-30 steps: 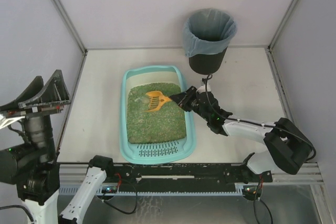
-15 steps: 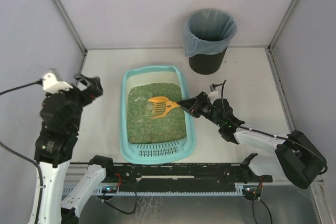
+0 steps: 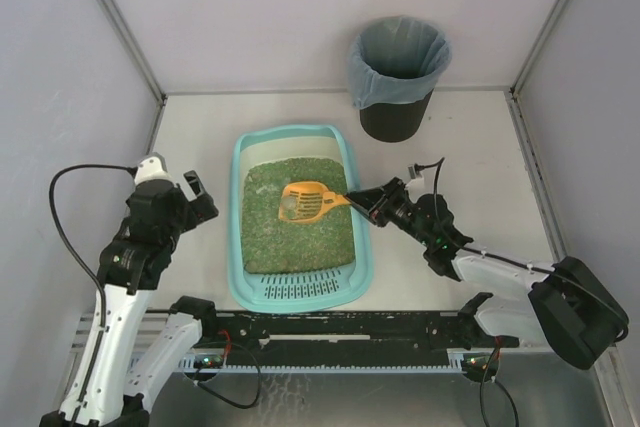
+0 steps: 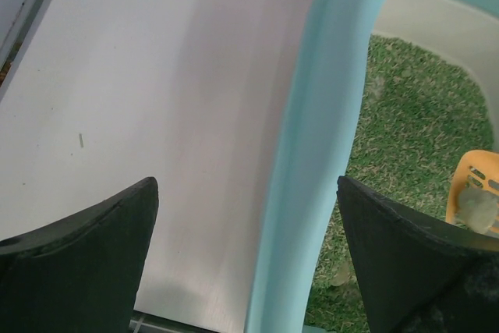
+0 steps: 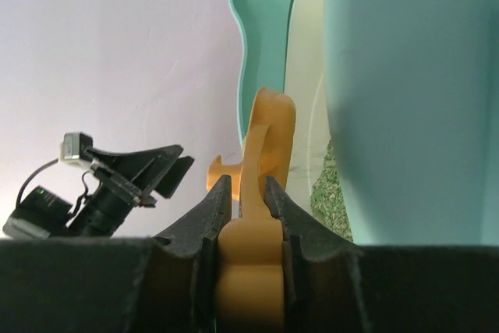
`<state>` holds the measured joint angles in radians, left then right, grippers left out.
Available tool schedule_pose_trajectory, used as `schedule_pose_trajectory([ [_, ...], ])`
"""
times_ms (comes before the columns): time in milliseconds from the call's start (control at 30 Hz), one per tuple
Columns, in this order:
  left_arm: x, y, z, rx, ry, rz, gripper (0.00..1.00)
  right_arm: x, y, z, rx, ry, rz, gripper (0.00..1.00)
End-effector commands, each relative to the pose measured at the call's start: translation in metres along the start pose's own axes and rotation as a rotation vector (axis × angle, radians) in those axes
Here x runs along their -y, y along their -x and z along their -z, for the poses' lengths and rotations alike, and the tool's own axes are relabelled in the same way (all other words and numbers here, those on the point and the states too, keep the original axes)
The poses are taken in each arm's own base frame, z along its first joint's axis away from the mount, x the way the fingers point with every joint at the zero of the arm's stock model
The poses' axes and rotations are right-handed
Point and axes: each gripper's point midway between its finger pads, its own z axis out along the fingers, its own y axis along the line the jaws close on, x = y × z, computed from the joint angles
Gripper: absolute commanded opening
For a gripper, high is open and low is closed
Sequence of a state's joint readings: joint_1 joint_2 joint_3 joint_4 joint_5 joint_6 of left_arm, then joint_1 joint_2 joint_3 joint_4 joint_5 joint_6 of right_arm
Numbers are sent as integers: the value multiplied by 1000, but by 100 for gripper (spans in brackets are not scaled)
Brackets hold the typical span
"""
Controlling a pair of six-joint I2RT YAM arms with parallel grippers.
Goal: Clean the litter box
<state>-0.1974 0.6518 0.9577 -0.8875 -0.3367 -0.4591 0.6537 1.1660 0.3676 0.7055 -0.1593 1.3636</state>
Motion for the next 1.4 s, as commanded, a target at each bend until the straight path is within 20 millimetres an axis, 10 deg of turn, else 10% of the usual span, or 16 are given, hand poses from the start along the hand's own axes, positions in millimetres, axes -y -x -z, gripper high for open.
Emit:
schedule_pose_trajectory([
  [0,-3,-13,-12,-28,6,-38,100,-55,-12,-6,-59,174,21,0],
  [133,-2,-15,-17,-24,4,-45,100,-29,15,0,57,106,-45,0],
  [300,-8,-20,-26,-38,59,-18,100,-56,-9,-9,-48,189,18,0],
  [400,-12,-20,-28,-44,104,19,100,-29,13,-5,48,116,-55,0],
  [567,-13,-22,-33,-41,119,30,100,-64,-14,-17,-70,206,32,0],
  [700,-6,-22,-35,-49,81,18,100,-32,19,-9,46,123,-36,0],
  [833,4,-28,-39,-72,14,-37,100,-59,-6,-16,-58,188,52,0],
  [967,16,-29,-39,-65,-63,-49,100,-30,25,-7,60,102,-7,0],
  [1367,32,-36,-37,-66,-183,-77,99,-59,9,-11,-38,155,80,0],
])
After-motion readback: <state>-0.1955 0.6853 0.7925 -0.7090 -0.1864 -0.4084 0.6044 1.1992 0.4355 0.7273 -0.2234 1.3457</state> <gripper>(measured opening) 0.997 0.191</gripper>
